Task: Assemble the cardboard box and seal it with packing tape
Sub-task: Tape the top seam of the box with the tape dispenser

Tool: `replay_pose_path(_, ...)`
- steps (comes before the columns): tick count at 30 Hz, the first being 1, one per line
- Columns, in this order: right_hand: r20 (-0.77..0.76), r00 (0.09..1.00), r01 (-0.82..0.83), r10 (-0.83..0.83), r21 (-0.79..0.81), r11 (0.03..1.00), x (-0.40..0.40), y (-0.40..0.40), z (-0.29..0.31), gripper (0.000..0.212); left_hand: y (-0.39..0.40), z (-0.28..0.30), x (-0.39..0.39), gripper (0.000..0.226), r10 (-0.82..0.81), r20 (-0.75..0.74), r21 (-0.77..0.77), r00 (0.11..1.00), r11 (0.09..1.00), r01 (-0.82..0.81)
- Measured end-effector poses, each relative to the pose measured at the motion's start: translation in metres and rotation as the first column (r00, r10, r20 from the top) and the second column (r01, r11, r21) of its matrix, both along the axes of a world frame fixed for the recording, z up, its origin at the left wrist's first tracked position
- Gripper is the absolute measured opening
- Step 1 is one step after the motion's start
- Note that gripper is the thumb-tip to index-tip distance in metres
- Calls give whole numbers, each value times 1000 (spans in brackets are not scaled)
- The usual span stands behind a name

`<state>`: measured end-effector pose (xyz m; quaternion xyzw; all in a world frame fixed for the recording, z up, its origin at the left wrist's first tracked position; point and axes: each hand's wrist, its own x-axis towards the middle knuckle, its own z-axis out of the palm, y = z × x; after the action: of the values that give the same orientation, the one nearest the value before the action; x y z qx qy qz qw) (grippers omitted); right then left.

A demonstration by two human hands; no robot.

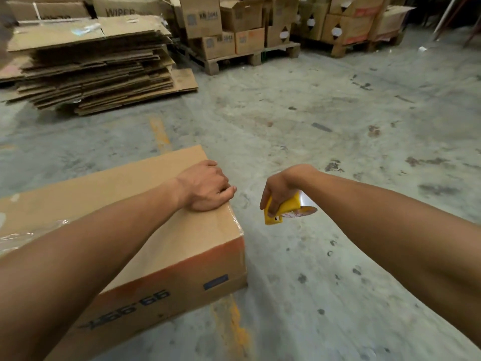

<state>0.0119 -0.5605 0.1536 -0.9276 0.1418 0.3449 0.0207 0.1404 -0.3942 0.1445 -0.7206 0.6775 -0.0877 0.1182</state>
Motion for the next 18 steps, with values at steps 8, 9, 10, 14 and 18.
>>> replay_pose_path(8, 316, 807, 381, -499, 368, 848, -29, -22, -18, 39, -6, -6, 8, 74, -127, -15, -67, 992, 990, 126)
replay_pose_path(9, 352, 745, 398, -567, 446, 801, -31, -23, -19, 38, -1, -7, 7, 69, -149, -25, -158, 989, 977, 143)
replay_pose_path(10, 377, 668, 413, -642, 530, 741, -34, -22, -21, 37, 4, -9, 6, 64, -164, -41, -241, 986, 959, 150)
replay_pose_path(14, 363, 285, 315, -887, 838, 445, -36, -10, -32, 36, 19, -10, -1, 57, -190, -66, -443, 979, 885, 142)
replay_pose_path(18, 302, 187, 141, -935, 933, 330, -36, 5, -20, 32, 33, -9, -11, 48, -150, -256, -638, 955, 769, -50)
